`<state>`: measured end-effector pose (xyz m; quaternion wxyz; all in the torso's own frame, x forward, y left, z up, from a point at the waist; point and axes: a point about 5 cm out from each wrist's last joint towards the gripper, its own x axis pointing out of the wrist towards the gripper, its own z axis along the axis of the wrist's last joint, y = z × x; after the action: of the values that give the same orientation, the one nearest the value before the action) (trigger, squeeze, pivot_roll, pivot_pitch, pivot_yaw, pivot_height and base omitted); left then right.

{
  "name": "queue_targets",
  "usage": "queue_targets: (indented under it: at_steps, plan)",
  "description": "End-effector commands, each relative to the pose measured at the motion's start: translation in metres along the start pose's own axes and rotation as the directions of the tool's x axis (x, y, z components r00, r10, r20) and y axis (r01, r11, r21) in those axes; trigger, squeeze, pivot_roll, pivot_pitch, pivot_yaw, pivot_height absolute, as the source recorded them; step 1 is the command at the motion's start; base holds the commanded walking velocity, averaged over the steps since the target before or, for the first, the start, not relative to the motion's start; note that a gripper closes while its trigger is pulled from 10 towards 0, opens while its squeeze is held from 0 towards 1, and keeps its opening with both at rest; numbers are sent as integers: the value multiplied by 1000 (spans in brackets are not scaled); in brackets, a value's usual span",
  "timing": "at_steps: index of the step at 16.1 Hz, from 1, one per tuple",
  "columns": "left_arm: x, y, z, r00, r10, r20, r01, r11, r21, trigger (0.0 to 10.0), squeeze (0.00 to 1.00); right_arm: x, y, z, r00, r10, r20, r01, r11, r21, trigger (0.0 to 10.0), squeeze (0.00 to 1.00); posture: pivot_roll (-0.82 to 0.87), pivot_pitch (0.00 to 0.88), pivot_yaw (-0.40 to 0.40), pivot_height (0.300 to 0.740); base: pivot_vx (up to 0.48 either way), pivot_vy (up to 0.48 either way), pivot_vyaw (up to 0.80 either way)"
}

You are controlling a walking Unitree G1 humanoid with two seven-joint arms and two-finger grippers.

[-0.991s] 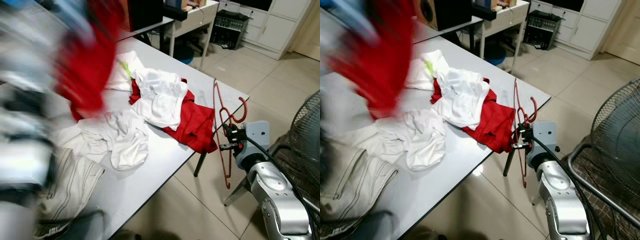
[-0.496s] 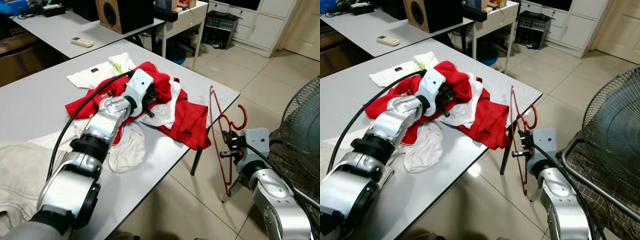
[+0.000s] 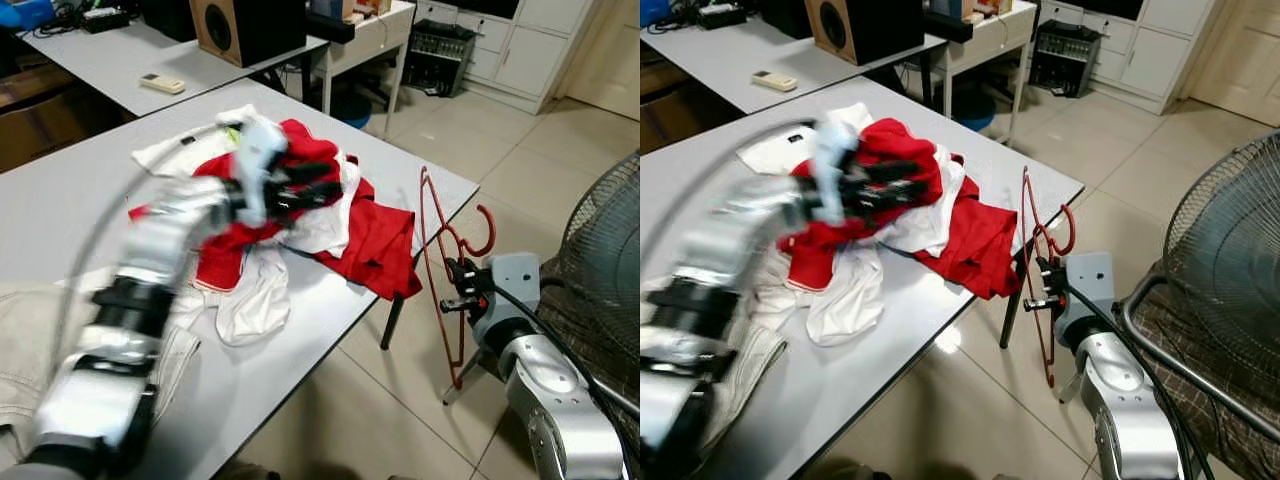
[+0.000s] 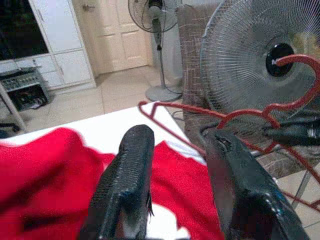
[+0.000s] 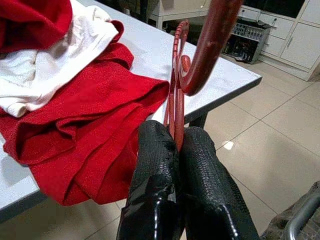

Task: Hang hanger

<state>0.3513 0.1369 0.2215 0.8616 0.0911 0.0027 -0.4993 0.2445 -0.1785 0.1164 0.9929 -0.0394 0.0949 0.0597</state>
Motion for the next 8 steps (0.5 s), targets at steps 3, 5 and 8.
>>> queue_targets:
  at_steps: [3, 5, 8]
  plan:
    - [-52, 34, -15, 962, 201, -183, -185, 978, 99, 10000, 1000, -3, -3, 1, 1000, -8, 2, 8, 1000, 7, 10000, 0, -154, 0, 31, 740, 0, 0, 0]
    - [-86, 51, -39, 833, 377, -405, -316, 925, 210, 10000, 1000, -1, -2, 2, 1000, 2, 0, -2, 1000, 7, 10000, 0, -150, 0, 24, 740, 0, 0, 0]
    - [-96, 40, -59, 804, 308, -509, -292, 950, 113, 10000, 0, -1, -3, 3, 1000, 4, 1, -4, 1000, 5, 10000, 0, -150, 0, 19, 740, 0, 0, 0]
